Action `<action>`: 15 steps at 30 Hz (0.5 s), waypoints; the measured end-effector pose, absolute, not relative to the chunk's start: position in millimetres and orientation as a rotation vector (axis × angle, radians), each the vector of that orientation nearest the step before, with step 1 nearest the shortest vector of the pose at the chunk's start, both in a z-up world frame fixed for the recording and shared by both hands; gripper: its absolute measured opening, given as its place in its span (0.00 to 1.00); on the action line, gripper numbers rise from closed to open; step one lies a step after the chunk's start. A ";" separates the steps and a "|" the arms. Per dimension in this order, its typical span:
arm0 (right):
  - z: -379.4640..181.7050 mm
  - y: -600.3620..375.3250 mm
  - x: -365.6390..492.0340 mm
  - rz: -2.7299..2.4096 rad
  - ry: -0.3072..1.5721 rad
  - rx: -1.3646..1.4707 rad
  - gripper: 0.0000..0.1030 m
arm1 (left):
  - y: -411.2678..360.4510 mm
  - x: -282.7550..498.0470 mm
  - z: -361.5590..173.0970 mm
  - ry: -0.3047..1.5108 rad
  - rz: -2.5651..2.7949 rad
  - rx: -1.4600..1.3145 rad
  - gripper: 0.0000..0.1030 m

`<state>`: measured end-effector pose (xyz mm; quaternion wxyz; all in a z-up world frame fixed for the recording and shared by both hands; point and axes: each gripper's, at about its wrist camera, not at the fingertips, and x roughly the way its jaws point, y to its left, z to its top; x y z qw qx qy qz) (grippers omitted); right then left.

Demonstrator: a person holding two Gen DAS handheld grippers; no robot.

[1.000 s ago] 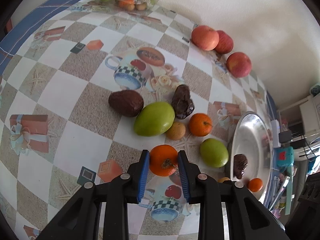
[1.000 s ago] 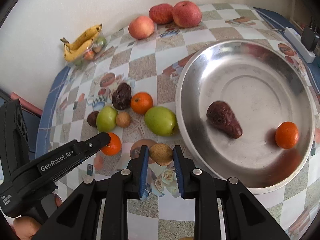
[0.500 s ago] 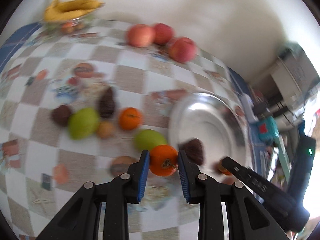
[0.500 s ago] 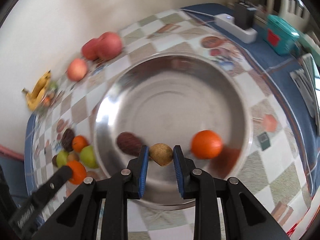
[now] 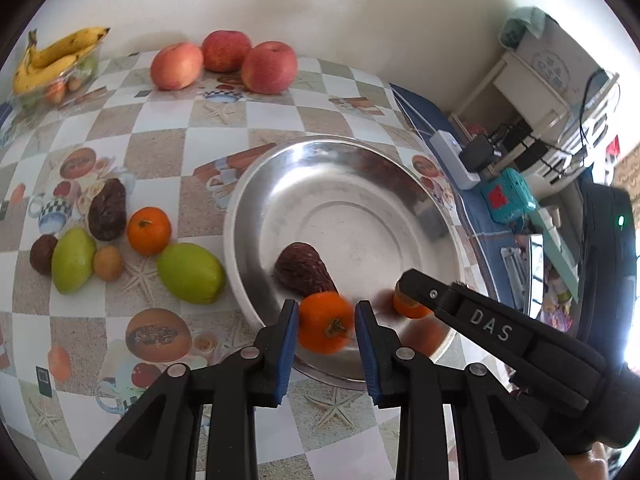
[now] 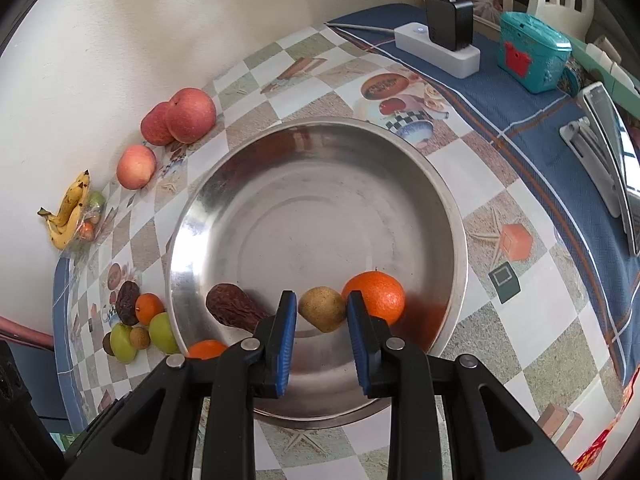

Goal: Organize fruits
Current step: 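Carry the tan fruit and orange into the steel bowl and open both grippers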

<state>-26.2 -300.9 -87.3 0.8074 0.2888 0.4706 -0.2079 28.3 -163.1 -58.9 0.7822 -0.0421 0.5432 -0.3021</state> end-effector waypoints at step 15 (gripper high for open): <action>-86.6 -296.5 -24.4 -0.434 1.007 0.593 0.26 | -149.4 36.9 -61.5 1.176 -0.591 -0.090 0.31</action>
